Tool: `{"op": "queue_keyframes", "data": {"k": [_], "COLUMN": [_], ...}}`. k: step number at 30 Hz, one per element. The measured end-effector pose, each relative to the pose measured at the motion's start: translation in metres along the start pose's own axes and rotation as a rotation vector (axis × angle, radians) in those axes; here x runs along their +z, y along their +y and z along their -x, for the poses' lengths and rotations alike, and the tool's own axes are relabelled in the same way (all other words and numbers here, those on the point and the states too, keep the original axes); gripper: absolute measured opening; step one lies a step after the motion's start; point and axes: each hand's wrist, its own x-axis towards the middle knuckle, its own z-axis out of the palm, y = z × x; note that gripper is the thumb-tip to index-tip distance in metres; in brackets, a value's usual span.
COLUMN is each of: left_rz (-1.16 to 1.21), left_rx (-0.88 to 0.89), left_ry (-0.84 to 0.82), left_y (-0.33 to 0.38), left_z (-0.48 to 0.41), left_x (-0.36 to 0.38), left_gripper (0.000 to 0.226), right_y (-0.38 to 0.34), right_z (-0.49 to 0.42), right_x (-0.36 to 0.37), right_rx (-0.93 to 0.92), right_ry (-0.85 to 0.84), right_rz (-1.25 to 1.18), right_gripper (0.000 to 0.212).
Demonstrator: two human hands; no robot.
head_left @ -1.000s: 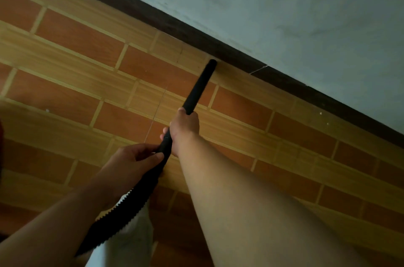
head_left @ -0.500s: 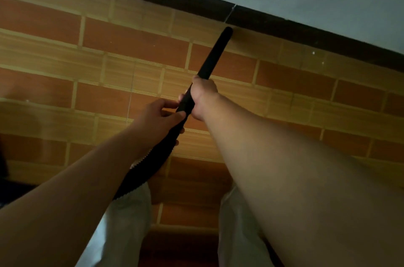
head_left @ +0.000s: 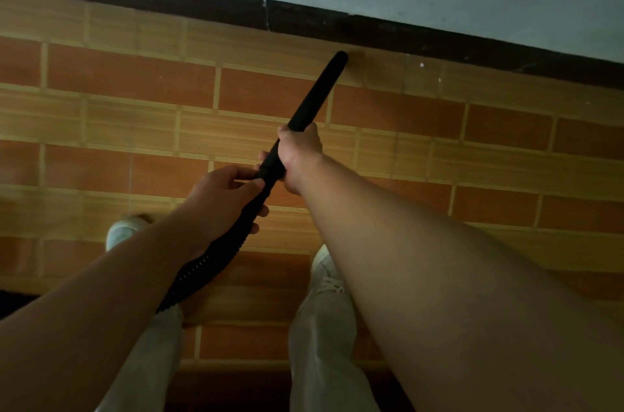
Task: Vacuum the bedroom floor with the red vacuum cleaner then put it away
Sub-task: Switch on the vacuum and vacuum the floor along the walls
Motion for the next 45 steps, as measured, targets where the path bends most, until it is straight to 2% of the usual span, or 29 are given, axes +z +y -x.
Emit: {"op": "queue_keyframes", "data": {"k": [7,17,22,30,39,45], "left_rz": [0.008,0.093,0.101,0.014,0.085,0.062], "left_rx": [-0.025,-0.043,-0.072,-0.047,-0.071,-0.118], "left_ry": [-0.015,0.031,-0.017,-0.053,0.015,-0.013], "left_y": [0.020,0.022,0.025,0.032,0.026,0.029], "left_z": [-0.007,0.002,0.002,-0.004,0.011,0.009], "left_x": [0.037,0.022,0.027,0.078,0.061,0.095], "left_gripper": [0.018,0.019,0.021,0.021,0.019,0.019], "right_y": [-0.001,-0.012,-0.008,-0.014,-0.008,-0.006], "right_z": [-0.014,-0.001,-0.007,-0.021,-0.007,-0.009], "right_x": [-0.023,-0.004,-0.015,-0.068,-0.044,-0.082], "right_rx": [-0.060,-0.013,-0.035,-0.030,-0.025,-0.027], "right_ry": [0.125,-0.009,0.026,0.122,0.001,0.030], "right_rz": [-0.050,0.085,0.056,0.044,0.102,0.054], "right_gripper": [0.055,0.071,0.069,0.064,0.065,0.064]}}
